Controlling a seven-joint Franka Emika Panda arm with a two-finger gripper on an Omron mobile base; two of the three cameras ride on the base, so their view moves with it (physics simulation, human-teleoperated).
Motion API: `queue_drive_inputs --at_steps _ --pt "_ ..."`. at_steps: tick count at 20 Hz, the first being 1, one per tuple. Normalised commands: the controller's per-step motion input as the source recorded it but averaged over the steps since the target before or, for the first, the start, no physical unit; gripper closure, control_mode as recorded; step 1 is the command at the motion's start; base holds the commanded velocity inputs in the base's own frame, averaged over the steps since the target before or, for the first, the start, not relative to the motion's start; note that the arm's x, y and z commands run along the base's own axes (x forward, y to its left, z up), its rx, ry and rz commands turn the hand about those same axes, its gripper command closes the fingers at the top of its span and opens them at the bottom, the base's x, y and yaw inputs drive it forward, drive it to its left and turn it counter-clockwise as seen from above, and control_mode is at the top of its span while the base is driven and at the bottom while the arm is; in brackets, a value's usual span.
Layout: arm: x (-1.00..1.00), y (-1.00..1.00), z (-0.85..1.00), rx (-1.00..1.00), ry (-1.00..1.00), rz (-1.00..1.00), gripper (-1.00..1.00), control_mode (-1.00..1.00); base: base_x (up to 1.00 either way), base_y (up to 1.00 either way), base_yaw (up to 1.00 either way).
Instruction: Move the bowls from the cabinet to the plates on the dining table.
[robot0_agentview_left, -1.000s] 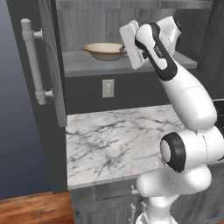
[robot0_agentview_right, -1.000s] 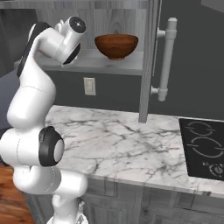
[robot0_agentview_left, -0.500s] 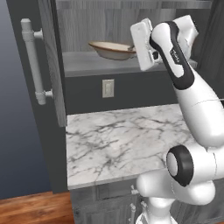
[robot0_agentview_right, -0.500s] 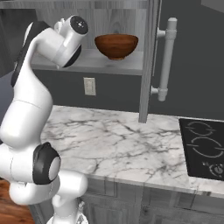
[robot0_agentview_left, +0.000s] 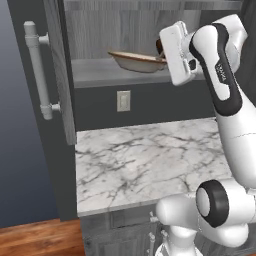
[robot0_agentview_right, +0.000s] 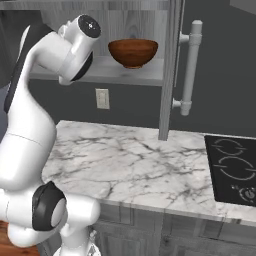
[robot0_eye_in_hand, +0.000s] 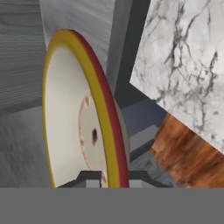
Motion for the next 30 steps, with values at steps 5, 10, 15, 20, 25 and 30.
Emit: queue_drive_inputs --at_steps 5,10,15,20,25,30 --pt "-0.61 0.00 -0.05 -0.05 -0.03 0.00 1.00 -1.00 0.00 0.00 0.00" --pt "-0.48 -0.05 0.00 -0.12 -0.13 -0.01 1.00 -1.00 0.00 0.00 0.00" --pt "-0.43 -0.09 0.00 -0.11 -0.11 -0.02 1.00 -1.00 0.00 0.00 0.00" --pt "-0.37 -0.21 0.00 -0.04 -0.01 -0.04 1.00 -1.00 0.00 0.00 0.00" --pt "-0.32 -0.26 0.07 0.01 0.01 -0.08 1.00 -1.00 0.00 0.00 0.00" --pt "-0.36 -0.24 0.11 0.02 0.02 -0.07 1.00 -1.00 0.00 0.00 0.00"
